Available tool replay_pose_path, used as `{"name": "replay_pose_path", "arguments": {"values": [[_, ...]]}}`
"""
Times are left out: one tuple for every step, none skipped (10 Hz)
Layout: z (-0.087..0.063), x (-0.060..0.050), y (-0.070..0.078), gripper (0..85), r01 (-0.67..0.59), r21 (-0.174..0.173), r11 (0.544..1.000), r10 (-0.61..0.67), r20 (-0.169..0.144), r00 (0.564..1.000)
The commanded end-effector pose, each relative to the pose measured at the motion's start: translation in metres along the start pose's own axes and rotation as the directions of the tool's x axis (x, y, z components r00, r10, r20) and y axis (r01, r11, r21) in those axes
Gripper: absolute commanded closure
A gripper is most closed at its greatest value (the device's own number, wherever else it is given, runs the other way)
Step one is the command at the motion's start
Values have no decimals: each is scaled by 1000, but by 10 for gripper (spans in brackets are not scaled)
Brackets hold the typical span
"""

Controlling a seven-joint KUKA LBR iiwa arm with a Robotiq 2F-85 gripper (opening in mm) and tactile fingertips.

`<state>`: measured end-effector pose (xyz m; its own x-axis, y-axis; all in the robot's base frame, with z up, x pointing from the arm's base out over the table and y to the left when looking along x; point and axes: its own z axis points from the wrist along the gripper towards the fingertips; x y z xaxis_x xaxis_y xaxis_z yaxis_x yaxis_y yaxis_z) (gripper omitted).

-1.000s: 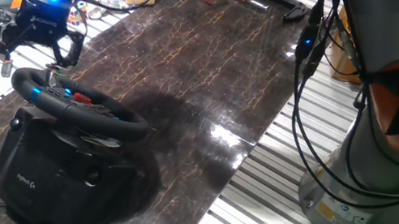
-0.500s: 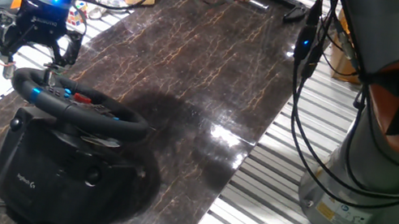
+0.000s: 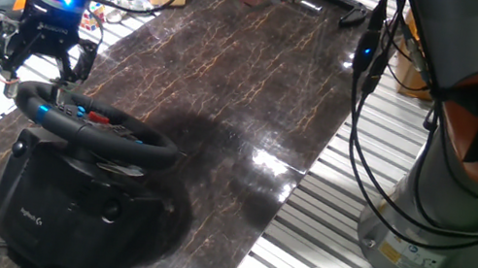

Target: Rotate the steering wheel 90 degrees clockwise

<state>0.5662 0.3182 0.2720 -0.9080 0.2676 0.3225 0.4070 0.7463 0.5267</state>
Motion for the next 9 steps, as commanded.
{"name": "replay_pose_path", "arguments": {"values": [[2, 1, 0, 240, -1, -1, 1000, 1, 1, 1000], [3, 1, 1, 240, 2, -1, 1000, -2, 2, 1000], [4, 1, 1, 240, 7, 1, 1000, -7, 4, 1000], [4, 1, 1, 243, 17, 6, 1000, -17, 6, 1000], [4, 0, 0, 250, 30, 15, 999, -30, 7, 1000], [4, 0, -1, 270, 40, 24, 999, -40, 6, 999], [4, -1, -1, 287, 42, 29, 999, -42, 5, 999], [4, -1, -2, 300, 42, 31, 999, -42, 6, 999], [4, -1, -1, 307, 39, 30, 999, -39, 4, 999]]}}
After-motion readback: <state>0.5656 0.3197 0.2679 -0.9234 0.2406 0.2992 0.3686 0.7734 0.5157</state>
